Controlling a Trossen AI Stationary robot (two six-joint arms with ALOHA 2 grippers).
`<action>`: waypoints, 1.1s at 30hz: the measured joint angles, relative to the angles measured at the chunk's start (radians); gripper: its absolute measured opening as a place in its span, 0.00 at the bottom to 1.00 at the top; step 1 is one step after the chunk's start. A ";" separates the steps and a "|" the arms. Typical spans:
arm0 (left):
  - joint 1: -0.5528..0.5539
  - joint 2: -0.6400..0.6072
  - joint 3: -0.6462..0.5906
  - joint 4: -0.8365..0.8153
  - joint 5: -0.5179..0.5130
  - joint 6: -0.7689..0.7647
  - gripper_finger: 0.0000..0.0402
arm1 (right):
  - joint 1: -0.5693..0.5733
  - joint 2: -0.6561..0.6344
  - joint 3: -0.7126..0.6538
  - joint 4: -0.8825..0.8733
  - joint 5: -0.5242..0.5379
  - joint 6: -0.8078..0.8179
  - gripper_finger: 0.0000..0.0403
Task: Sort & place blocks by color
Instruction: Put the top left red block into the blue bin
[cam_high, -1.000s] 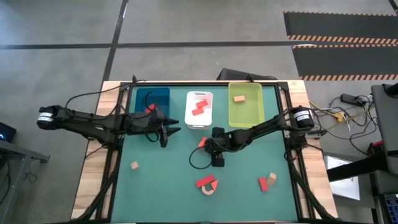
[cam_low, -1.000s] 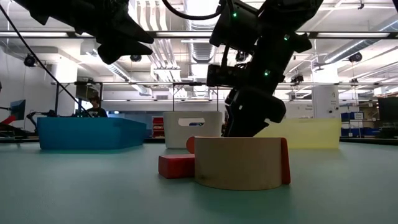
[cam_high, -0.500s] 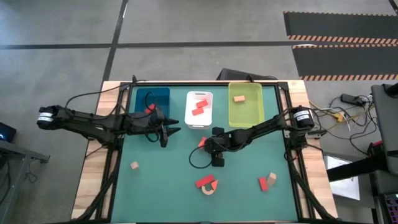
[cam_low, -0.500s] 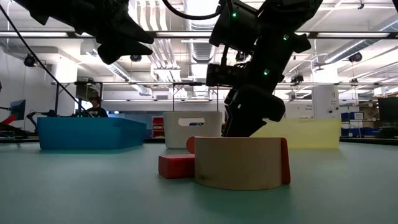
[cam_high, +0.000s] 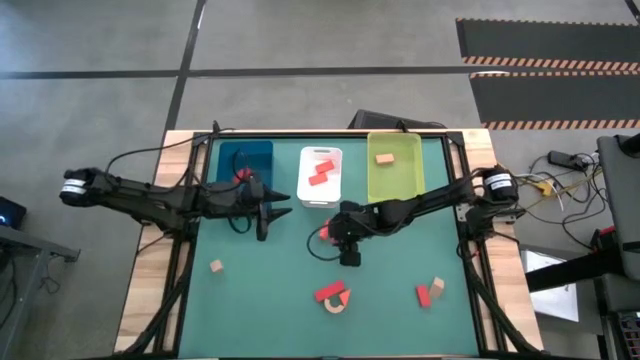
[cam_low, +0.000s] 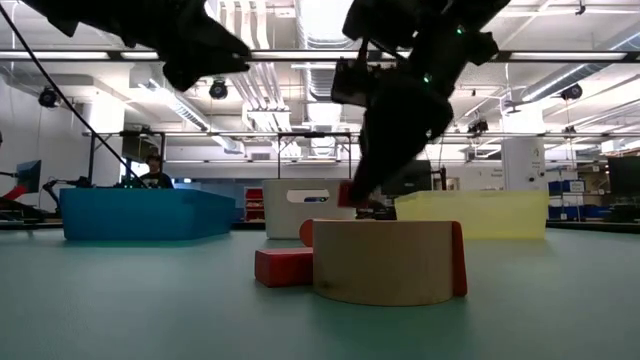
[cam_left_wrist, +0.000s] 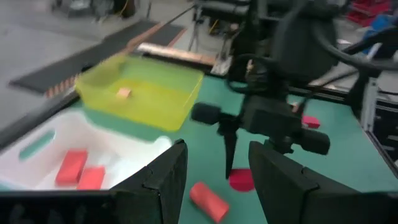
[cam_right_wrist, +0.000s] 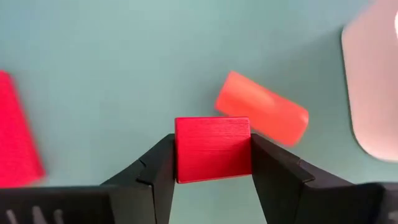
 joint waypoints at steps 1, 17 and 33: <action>-0.009 0.000 0.000 0.015 0.000 0.026 0.39 | -0.003 -0.007 0.000 0.011 -0.023 0.009 0.41; -0.221 0.131 0.000 0.190 0.002 0.591 0.39 | -0.051 -0.032 0.000 0.276 -0.370 0.232 0.41; -0.256 0.377 0.000 0.319 0.002 0.601 0.39 | -0.074 -0.032 0.000 0.332 -0.407 0.322 0.41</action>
